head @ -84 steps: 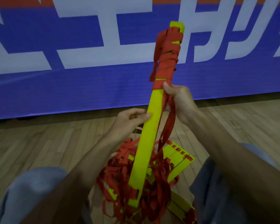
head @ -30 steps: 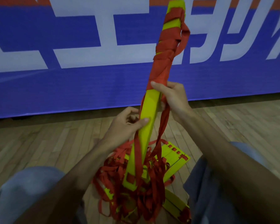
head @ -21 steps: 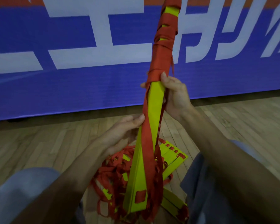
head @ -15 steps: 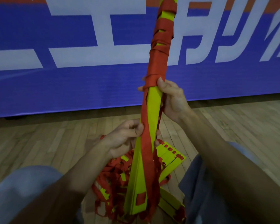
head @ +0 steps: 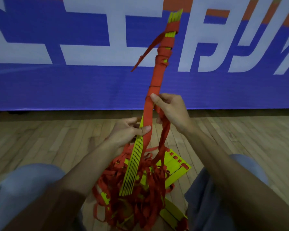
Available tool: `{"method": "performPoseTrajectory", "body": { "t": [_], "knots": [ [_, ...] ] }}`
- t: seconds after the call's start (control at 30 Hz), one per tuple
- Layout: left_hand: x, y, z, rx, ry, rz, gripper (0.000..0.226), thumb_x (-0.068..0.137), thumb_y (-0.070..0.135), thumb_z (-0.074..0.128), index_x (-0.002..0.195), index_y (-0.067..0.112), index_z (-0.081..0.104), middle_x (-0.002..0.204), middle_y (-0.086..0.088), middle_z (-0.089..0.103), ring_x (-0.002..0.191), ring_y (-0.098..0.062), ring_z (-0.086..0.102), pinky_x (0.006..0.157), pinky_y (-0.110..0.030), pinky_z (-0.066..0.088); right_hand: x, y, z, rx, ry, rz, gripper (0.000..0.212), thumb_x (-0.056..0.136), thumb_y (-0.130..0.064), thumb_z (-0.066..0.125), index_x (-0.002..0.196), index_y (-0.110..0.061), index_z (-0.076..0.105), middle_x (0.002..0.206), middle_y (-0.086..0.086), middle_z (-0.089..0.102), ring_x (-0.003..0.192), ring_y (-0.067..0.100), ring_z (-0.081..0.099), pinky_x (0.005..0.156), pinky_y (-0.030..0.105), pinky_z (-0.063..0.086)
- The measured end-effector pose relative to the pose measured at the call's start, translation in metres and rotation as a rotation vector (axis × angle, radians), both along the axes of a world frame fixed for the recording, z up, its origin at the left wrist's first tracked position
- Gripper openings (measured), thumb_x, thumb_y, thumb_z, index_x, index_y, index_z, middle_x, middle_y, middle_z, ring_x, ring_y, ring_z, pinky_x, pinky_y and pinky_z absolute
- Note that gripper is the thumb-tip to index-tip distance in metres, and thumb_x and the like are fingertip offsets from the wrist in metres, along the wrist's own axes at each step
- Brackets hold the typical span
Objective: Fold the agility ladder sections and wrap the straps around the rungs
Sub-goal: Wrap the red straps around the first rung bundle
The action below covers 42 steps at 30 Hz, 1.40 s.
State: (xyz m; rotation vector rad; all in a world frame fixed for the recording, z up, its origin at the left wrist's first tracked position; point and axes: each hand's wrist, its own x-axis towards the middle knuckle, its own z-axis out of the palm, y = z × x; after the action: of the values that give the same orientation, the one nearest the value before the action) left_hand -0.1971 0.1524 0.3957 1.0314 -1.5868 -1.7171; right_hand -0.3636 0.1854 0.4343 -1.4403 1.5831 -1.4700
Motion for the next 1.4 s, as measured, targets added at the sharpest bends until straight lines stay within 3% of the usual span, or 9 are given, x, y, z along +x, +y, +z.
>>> {"method": "performPoseTrajectory", "body": {
  "t": [0.13, 0.37, 0.57, 0.67, 0.77, 0.83, 0.97, 1.1, 1.4],
  "knots": [
    [-0.004, 0.003, -0.003, -0.081, -0.004, 0.089, 0.033, 0.068, 0.014, 0.086, 0.098, 0.02, 0.074, 0.083, 0.003, 0.076, 0.077, -0.015, 0.074, 0.067, -0.03, 0.058, 0.002, -0.002, -0.002, 0.051, 0.093, -0.048, 0.035, 0.097, -0.031, 0.058, 0.092, 0.002, 0.067, 0.069, 0.015, 0.071, 0.049, 0.03, 0.065, 0.051, 0.043, 0.057],
    [-0.011, -0.002, -0.014, -0.349, -0.199, 0.092, 0.052, 0.052, 0.032, 0.093, 0.093, 0.02, 0.063, 0.081, -0.001, 0.072, 0.072, -0.02, 0.071, 0.07, -0.045, 0.06, 0.001, -0.003, -0.008, 0.095, 0.072, -0.074, 0.031, 0.083, -0.035, 0.075, 0.081, -0.004, 0.072, 0.066, 0.02, 0.07, 0.05, 0.031, 0.065, 0.05, 0.035, 0.055],
    [-0.009, 0.002, 0.007, -0.19, 0.02, -0.078, 0.029, 0.081, 0.03, 0.074, 0.108, 0.02, 0.068, 0.106, -0.004, 0.071, 0.095, -0.015, 0.07, 0.075, -0.028, 0.056, -0.011, 0.004, 0.005, -0.046, -0.208, 0.063, 0.01, 0.086, -0.016, 0.071, 0.086, -0.006, 0.07, 0.064, 0.012, 0.067, 0.044, 0.016, 0.052, 0.039, 0.021, 0.04],
    [0.0, 0.002, 0.018, -0.101, 0.153, -0.208, 0.034, 0.085, 0.029, 0.062, 0.115, 0.014, 0.067, 0.11, -0.006, 0.072, 0.098, -0.018, 0.069, 0.082, -0.029, 0.054, -0.017, 0.008, 0.011, -0.119, -0.284, 0.173, 0.021, 0.084, -0.023, 0.065, 0.094, -0.005, 0.068, 0.091, 0.033, 0.068, 0.05, 0.018, 0.054, 0.039, 0.019, 0.038],
    [0.003, 0.003, 0.019, -0.035, 0.236, -0.29, 0.037, 0.089, 0.022, 0.059, 0.124, 0.009, 0.062, 0.112, -0.012, 0.067, 0.096, -0.023, 0.065, 0.08, -0.028, 0.056, -0.02, 0.012, 0.015, -0.17, -0.365, 0.278, 0.025, 0.082, -0.024, 0.063, 0.096, -0.003, 0.066, 0.091, 0.019, 0.075, 0.054, 0.018, 0.06, 0.04, 0.019, 0.038],
    [0.001, 0.005, 0.014, 0.081, 0.306, -0.345, 0.042, 0.084, 0.031, 0.069, 0.121, 0.011, 0.064, 0.108, -0.018, 0.061, 0.09, -0.032, 0.057, 0.075, -0.033, 0.056, -0.018, 0.013, 0.015, -0.201, -0.427, 0.356, 0.042, 0.074, -0.033, 0.076, 0.099, -0.002, 0.065, 0.093, 0.017, 0.075, 0.066, 0.027, 0.062, 0.044, 0.019, 0.042],
    [0.001, 0.007, 0.004, 0.24, 0.43, -0.659, 0.054, 0.081, 0.035, 0.073, 0.126, 0.008, 0.061, 0.123, -0.021, 0.063, 0.108, -0.036, 0.064, 0.098, -0.052, 0.047, -0.017, 0.012, 0.014, -0.231, -0.55, 0.442, 0.058, 0.064, -0.042, 0.08, 0.102, -0.001, 0.066, 0.096, 0.016, 0.075, 0.077, 0.024, 0.069, 0.061, 0.027, 0.053],
    [0.0, 0.007, 0.005, 0.219, 0.425, -0.647, 0.069, 0.072, 0.033, 0.083, 0.124, -0.001, 0.054, 0.109, -0.019, 0.065, 0.091, -0.034, 0.067, 0.081, -0.046, 0.054, -0.021, 0.01, 0.011, -0.218, -0.544, 0.448, 0.046, 0.066, -0.047, 0.08, 0.098, -0.015, 0.076, 0.103, 0.013, 0.074, 0.09, 0.034, 0.045, 0.073, 0.036, 0.033],
    [0.01, -0.005, 0.011, 0.054, 0.315, -0.317, 0.053, 0.065, 0.027, 0.086, 0.107, 0.001, 0.066, 0.098, -0.015, 0.072, 0.08, -0.027, 0.07, 0.07, -0.04, 0.059, -0.023, 0.006, 0.015, -0.044, -0.371, 0.3, 0.038, 0.082, -0.04, 0.06, 0.098, -0.006, 0.066, 0.083, 0.015, 0.066, 0.044, 0.016, 0.056, 0.044, 0.026, 0.047]
  ]
}}
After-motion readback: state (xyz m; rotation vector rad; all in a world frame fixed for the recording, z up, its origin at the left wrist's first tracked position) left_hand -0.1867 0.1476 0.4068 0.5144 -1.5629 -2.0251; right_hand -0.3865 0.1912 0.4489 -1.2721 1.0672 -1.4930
